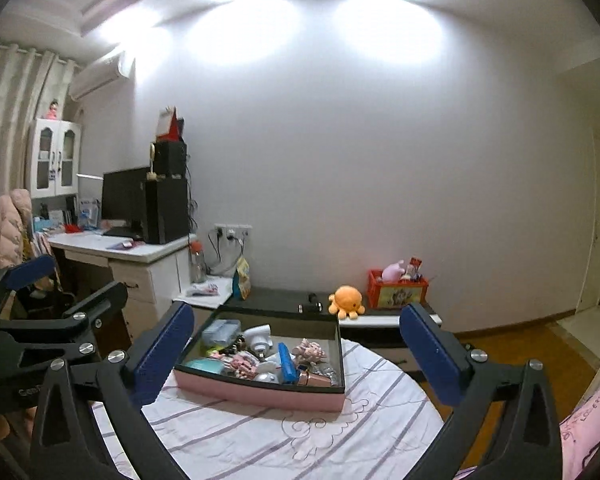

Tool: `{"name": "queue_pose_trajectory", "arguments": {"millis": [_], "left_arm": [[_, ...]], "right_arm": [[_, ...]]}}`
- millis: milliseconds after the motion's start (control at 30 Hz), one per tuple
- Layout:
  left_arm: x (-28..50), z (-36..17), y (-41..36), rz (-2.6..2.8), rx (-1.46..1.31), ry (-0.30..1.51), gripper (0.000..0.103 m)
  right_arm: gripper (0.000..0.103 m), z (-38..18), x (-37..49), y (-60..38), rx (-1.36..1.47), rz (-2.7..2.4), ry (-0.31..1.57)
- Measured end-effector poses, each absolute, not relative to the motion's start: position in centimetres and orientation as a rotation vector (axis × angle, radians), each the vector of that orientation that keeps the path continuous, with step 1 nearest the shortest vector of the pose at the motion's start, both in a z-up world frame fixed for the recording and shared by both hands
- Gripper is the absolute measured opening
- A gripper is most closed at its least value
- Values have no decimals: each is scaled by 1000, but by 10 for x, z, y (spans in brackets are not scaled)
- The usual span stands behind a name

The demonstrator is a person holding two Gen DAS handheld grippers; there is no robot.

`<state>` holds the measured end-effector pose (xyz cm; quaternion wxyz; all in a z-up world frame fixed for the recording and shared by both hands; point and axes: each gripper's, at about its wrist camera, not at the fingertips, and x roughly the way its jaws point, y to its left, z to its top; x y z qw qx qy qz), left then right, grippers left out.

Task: Organize rigid objects

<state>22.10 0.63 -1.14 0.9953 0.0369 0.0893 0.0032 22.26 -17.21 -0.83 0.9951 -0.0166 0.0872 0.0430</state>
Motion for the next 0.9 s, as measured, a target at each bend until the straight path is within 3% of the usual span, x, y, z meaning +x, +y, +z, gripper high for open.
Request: {"name": "queue_pose_trajectory", "arguments": {"millis": [467, 900], "left_arm": [[122, 22, 9, 3, 68, 70, 103], [92, 37, 8, 20, 66, 2, 103]], "right_arm": [[103, 24, 120, -168, -53, 88, 64], [103, 35, 88, -163, -70, 81, 19]]}}
